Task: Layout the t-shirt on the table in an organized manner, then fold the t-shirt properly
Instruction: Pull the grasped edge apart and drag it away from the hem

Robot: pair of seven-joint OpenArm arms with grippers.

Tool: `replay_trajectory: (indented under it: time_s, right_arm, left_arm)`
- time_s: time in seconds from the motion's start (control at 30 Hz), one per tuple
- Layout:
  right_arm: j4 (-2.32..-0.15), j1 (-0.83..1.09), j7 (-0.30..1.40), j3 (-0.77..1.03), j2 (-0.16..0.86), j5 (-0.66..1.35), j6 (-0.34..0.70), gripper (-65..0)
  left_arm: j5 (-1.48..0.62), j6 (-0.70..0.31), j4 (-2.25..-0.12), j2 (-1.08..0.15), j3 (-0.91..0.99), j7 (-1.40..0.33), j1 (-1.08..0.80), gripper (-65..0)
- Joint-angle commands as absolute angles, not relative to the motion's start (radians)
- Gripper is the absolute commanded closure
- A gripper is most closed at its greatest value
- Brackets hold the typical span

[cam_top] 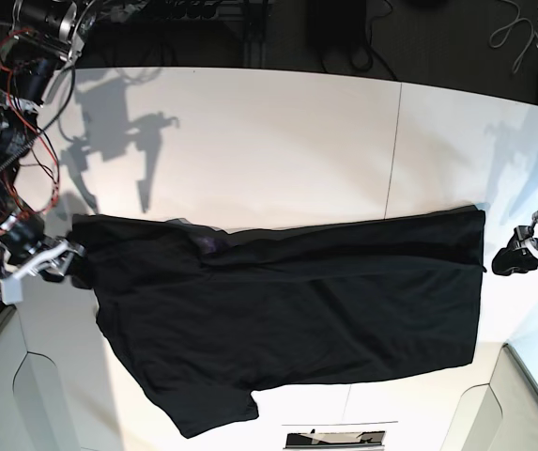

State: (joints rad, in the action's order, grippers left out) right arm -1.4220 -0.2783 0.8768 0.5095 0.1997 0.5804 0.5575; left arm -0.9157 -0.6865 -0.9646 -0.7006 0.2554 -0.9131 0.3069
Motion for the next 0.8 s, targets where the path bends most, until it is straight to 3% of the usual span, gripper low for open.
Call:
replay_trajectory:
  time_s: [0.0,0.4,0.57,0.77]
  right_arm:
    - [-1.436,-0.280,0.852,0.533,0.210,0.596,0.561,-40.5]
    - [-1.383,-0.183,0.746,0.620,0.210,0.530,0.556,-40.5]
    - [-1.308,-0.183,0.708,0.620,0.210,0.519,0.554,-40.5]
    - [-1.227,-0.226,0.688,0.616,0.202,0.523,0.554,-40.5]
  left_arm:
    - [-0.949,-0.698,-0.981,-0.723,0.271,-0.901,0.327,-32.9]
    - [-0.998,-0.698,-0.981,-0.643,0.318,-0.885,0.156,-32.9]
    - [-0.901,-0.698,-0.981,-0.576,0.430,-0.790,0.113,-32.9]
    - [-0.817,-0.685,-0.981,-0.549,0.388,-0.728,0.117,-32.9]
